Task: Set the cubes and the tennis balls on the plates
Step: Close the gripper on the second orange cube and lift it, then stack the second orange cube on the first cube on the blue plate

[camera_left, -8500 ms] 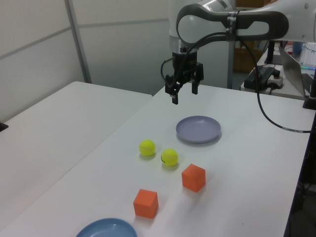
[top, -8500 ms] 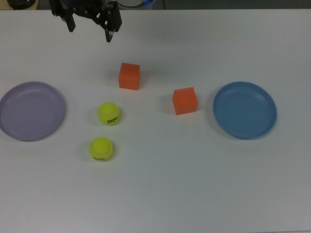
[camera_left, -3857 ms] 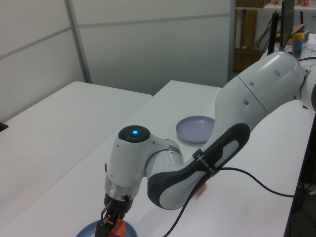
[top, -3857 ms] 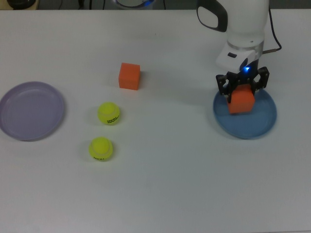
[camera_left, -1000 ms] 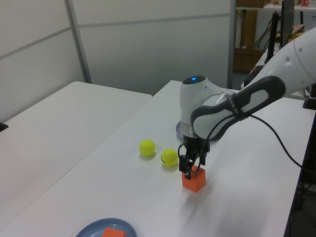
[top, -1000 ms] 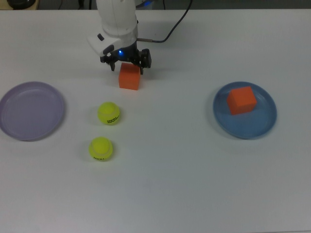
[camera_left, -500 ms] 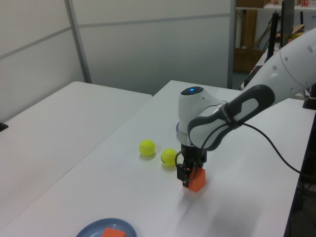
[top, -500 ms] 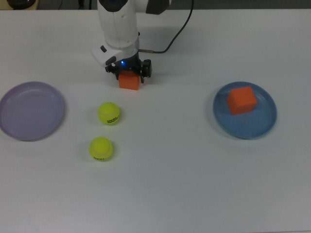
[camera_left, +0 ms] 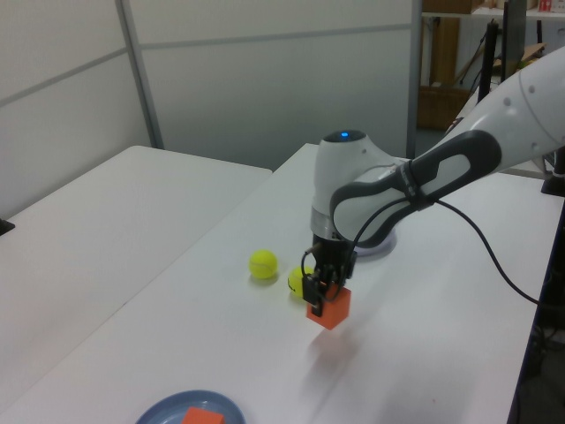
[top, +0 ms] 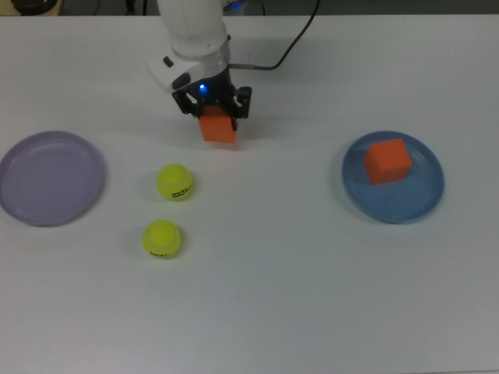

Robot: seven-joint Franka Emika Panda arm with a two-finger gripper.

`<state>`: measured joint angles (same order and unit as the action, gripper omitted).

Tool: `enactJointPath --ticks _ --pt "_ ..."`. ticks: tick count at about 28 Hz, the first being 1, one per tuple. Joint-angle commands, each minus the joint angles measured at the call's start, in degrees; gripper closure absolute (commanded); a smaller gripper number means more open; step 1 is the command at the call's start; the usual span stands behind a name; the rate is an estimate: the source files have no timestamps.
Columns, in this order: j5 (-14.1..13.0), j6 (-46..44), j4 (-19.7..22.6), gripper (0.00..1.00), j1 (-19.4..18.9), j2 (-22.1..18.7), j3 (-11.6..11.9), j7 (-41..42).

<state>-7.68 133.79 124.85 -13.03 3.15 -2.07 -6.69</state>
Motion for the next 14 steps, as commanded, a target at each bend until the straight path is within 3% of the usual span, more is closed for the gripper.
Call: enactJointPath --ticks 1,2,4,10,14 --pt "-1.5 -3.1 -4.1 1.00 -0.5 -1.3 -4.1 -2.5" --pt "-1.5 -3.1 -5.6 1.00 -0.8 -1.2 -5.8 -4.0" --pt "-1.5 -3.1 -7.6 1.00 -1.4 -0.8 -7.0 -5.3" --pt "-1.3 -3.0 -13.4 1.00 -4.1 1.1 -8.9 -8.6" --pt "-0.1 -3.1 -18.8 1.00 -5.9 5.8 -9.9 -13.0"
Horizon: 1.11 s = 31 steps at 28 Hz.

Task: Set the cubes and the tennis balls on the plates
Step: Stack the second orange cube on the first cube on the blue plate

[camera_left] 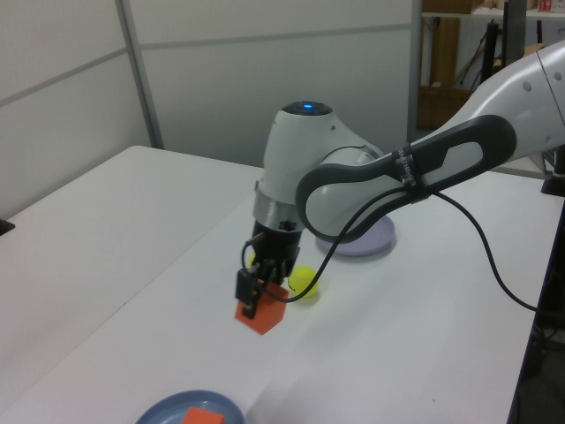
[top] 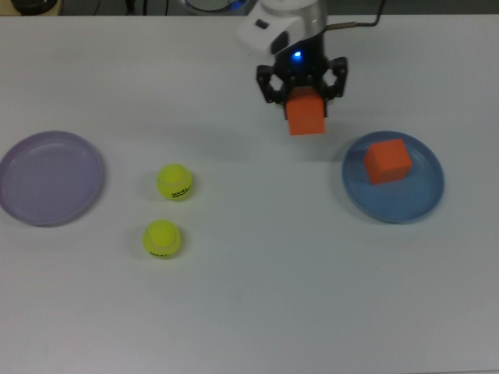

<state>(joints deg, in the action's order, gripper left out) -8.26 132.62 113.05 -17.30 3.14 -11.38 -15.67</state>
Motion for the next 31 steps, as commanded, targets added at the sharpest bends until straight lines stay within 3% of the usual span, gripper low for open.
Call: enactJointPath --ticks 1,12,16,22,31 --pt "1.4 -1.9 -8.0 1.00 -2.9 7.4 -0.6 -5.5" --pt "7.7 -1.4 -12.4 1.00 -7.7 14.7 -0.7 -13.6" --pt "8.5 -1.3 -12.9 1.00 -8.5 15.2 -0.8 -14.7" --pt "9.0 -1.1 -13.0 1.00 -8.7 15.6 -3.4 -16.3" --pt "12.8 -0.8 -13.0 1.00 -8.9 17.1 -4.7 -20.2"
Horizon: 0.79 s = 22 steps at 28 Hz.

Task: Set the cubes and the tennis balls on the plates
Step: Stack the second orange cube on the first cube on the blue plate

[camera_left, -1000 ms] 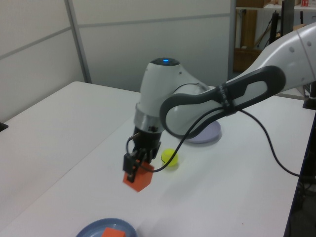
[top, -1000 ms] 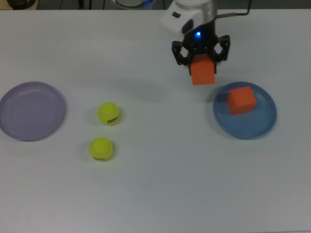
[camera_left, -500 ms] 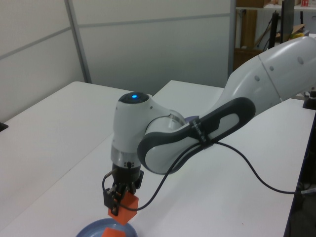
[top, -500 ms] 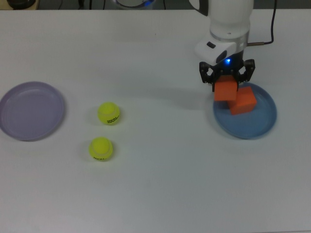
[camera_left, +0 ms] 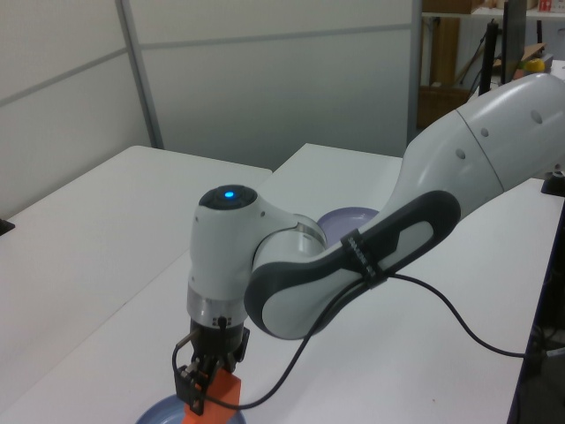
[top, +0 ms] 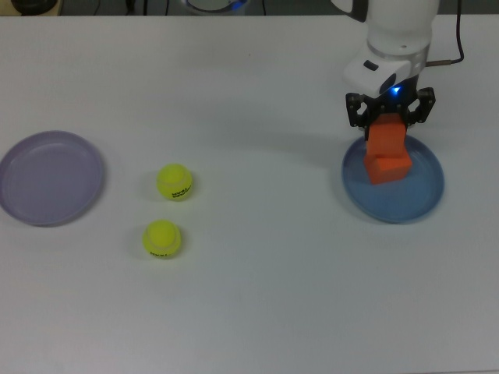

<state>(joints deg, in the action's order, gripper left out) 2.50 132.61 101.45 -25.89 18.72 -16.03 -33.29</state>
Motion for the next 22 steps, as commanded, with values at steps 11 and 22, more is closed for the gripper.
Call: enactJointPath --ticks 11,22 --pt "2.7 0.6 -1.4 0.00 -0.3 2.0 -0.1 -6.3" --pt "2.1 -0.2 -2.7 0.00 0.1 -0.6 -0.1 -6.6"
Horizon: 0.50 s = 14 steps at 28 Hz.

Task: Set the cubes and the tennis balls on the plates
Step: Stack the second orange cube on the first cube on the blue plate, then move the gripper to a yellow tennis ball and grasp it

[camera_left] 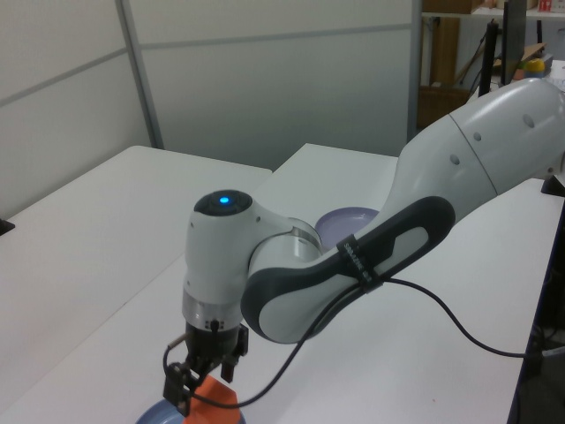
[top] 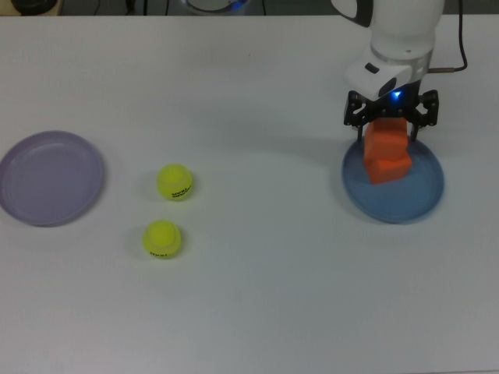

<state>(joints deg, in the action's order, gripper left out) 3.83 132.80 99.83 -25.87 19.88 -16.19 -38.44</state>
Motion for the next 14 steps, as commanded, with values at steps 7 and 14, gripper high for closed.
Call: enactJointPath --ticks 7,14 --pt "0.4 -5.3 -0.9 0.00 3.0 -6.4 1.2 -0.7" --pt "-3.4 -9.0 -0.5 0.00 5.0 -8.9 8.3 5.4"
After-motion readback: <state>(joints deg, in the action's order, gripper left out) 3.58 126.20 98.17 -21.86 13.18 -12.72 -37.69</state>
